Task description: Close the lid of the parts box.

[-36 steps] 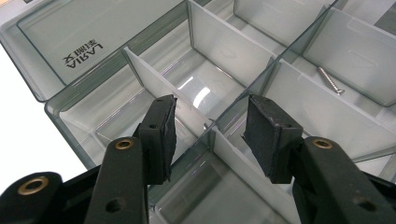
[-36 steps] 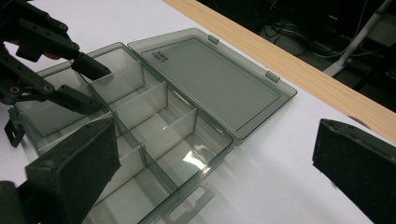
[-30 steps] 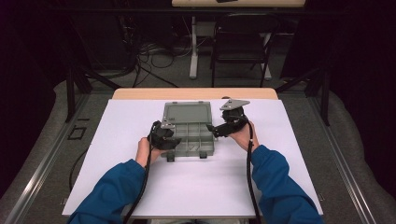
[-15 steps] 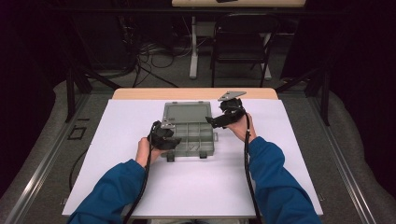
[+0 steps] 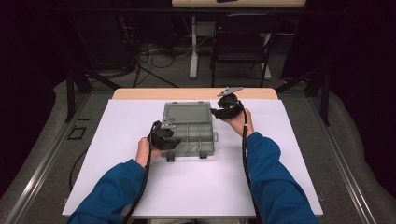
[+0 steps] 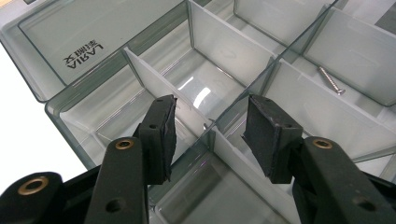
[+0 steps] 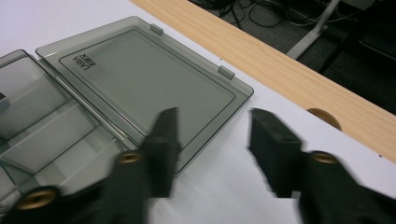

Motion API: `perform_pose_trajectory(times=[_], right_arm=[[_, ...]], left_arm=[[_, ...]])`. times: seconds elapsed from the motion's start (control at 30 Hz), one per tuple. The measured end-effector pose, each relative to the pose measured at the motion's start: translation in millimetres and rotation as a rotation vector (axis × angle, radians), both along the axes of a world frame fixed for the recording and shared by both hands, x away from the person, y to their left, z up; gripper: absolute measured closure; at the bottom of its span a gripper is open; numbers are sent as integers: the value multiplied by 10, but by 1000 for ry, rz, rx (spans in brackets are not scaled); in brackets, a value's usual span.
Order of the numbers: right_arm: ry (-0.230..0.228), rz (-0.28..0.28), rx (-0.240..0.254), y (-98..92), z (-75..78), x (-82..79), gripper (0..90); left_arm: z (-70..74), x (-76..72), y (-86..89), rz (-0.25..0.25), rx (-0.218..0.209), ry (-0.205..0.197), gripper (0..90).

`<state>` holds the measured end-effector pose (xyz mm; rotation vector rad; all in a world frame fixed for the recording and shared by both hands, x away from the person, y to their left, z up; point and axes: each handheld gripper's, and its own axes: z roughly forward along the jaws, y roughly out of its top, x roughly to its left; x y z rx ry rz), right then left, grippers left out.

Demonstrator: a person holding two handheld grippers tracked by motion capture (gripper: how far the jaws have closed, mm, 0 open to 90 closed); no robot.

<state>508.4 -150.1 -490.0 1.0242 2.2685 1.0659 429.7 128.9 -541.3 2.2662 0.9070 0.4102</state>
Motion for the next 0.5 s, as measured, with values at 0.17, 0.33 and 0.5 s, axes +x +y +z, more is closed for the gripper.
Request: perform_pose_trajectory(times=[0.17,0.33,0.5], right_arm=[[29,-2,-53,42,-86,55,835],[61,12,-90,80,-167,126,900],[92,10,-124,140,-254,185,900]], left_arm=[[-1,0,0,-1,0,-1,529],[-1,-1,-1,0,1,-3,529],[-2,-2,-3,-2,2,-3,530]])
